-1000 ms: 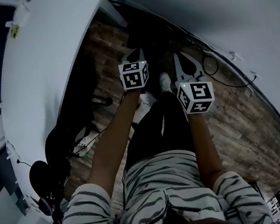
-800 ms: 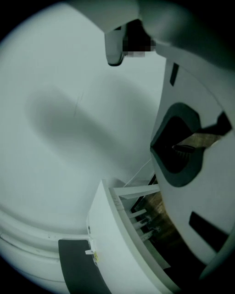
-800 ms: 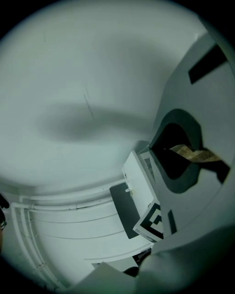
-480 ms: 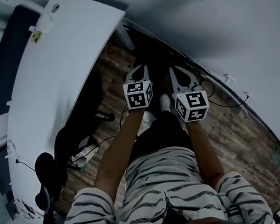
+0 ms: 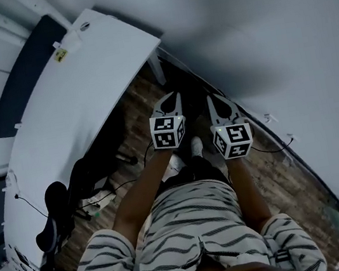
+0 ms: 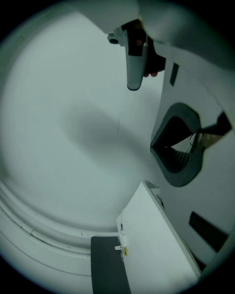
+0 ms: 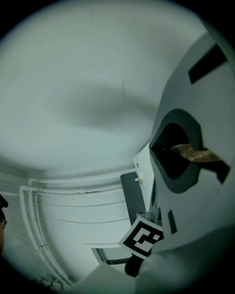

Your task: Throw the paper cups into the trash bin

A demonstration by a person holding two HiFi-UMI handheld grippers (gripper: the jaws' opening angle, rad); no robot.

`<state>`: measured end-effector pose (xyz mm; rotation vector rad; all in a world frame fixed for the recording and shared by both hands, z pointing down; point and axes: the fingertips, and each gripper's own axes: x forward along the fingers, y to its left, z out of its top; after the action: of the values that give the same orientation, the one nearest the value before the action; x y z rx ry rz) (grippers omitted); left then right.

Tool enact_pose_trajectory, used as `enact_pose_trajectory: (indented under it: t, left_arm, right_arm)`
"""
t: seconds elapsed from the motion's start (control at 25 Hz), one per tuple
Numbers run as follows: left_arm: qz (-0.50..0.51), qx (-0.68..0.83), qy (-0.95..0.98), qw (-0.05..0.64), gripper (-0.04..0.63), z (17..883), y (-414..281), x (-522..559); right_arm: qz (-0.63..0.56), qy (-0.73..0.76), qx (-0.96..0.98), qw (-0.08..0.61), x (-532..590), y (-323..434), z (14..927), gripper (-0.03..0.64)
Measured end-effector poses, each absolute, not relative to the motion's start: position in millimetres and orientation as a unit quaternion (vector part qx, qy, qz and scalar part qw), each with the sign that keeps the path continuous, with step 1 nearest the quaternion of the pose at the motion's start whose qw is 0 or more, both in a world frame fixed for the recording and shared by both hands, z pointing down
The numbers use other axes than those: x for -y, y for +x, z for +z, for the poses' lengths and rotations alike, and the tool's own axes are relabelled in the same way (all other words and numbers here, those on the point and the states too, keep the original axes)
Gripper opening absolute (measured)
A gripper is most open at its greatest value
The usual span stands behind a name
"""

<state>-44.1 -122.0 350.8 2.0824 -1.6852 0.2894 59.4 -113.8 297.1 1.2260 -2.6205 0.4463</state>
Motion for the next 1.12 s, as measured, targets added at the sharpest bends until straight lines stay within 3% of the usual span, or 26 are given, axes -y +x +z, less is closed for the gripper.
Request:
enact_pose_trajectory:
  t: [0.6, 1.12]
  left_arm:
    - [0.024, 0.647, 0.745, 0.162, 0.023, 246.9, -75.4, 91.0]
    - [0.006, 0.654, 0.747, 0.121, 0.023, 208.9, -79.1, 74.3]
  right_arm:
    - [0.116, 0.381, 0.915, 0.059, 107.5, 23.3, 225.5, 0.009]
    - [0.093, 0.360, 0.928, 0.037, 104.6, 8.2, 200.1, 0.009]
